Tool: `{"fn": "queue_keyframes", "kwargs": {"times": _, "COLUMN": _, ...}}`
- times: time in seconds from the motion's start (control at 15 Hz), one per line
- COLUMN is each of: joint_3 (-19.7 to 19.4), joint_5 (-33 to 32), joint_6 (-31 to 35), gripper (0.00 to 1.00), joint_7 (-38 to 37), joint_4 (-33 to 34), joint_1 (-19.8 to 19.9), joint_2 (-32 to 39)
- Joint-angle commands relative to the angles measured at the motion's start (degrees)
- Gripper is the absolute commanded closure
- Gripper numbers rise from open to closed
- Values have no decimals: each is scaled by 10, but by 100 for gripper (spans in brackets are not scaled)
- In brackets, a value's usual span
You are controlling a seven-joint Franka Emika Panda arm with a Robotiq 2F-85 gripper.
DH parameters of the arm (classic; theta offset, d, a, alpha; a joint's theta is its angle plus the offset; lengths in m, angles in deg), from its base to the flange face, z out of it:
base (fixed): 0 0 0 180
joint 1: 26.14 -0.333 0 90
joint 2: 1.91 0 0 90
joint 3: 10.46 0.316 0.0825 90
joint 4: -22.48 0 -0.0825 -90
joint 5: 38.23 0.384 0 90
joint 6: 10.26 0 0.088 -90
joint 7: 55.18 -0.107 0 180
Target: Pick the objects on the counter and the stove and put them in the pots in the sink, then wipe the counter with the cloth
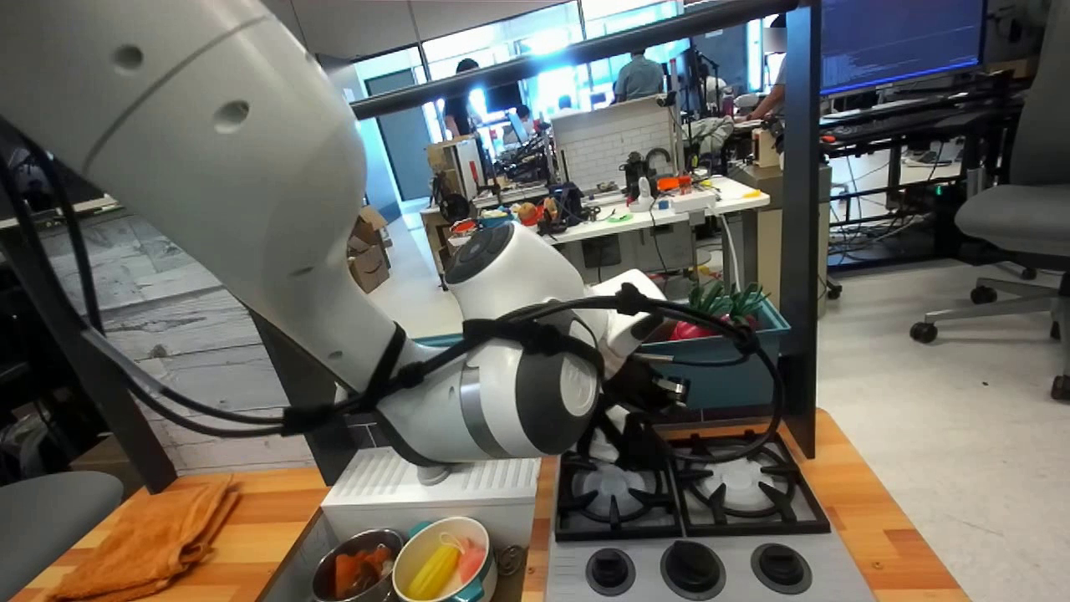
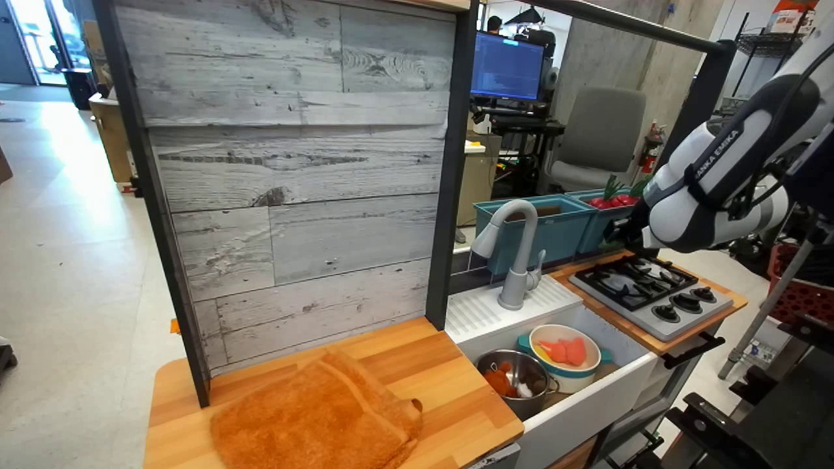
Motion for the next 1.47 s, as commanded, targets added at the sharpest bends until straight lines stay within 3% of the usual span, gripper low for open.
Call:
{"fn": "queue_keyframes", "kwargs": {"times": 0.0, "joint_3": 129, "joint_5": -64, "joint_6": 26, "gripper": 99, "joint_7": 132, "joint_4": -138, "joint_1": 89, "joint_2": -123}}
{"fn": "queue_keyframes", "kwargs": {"times": 0.13, "joint_3": 186, "joint_5": -94, "joint_6": 19, "gripper": 99, "joint_7": 176, "joint_4": -196, "joint_1": 128, "joint_2": -162}}
{"fn": "queue_keyframes", "kwargs": {"times": 0.33, "joint_3": 238, "joint_5": -128, "joint_6": 6, "gripper": 99, "joint_7": 220, "joint_4": -291, "joint_1": 158, "joint_2": -208}}
{"fn": "queue_keyframes", "kwargs": {"times": 0.67, "joint_3": 251, "joint_5": -151, "joint_6": -23, "gripper": 99, "joint_7": 255, "joint_4": -452, "joint_1": 133, "joint_2": -279}}
{"fn": "queue_keyframes", "kwargs": {"times": 1.0, "joint_3": 144, "joint_5": -110, "joint_6": 25, "gripper": 99, "joint_7": 247, "joint_4": -465, "joint_1": -21, "joint_2": -255}}
{"fn": "queue_keyframes", "kwargs": {"times": 1.2, "joint_3": 57, "joint_5": -74, "joint_6": 33, "gripper": 99, "joint_7": 242, "joint_4": -429, "joint_1": -140, "joint_2": -216}}
{"fn": "queue_keyframes", "kwargs": {"times": 1.4, "joint_3": 2, "joint_5": -30, "joint_6": 21, "gripper": 99, "joint_7": 227, "joint_4": -391, "joint_1": -228, "joint_2": -171}}
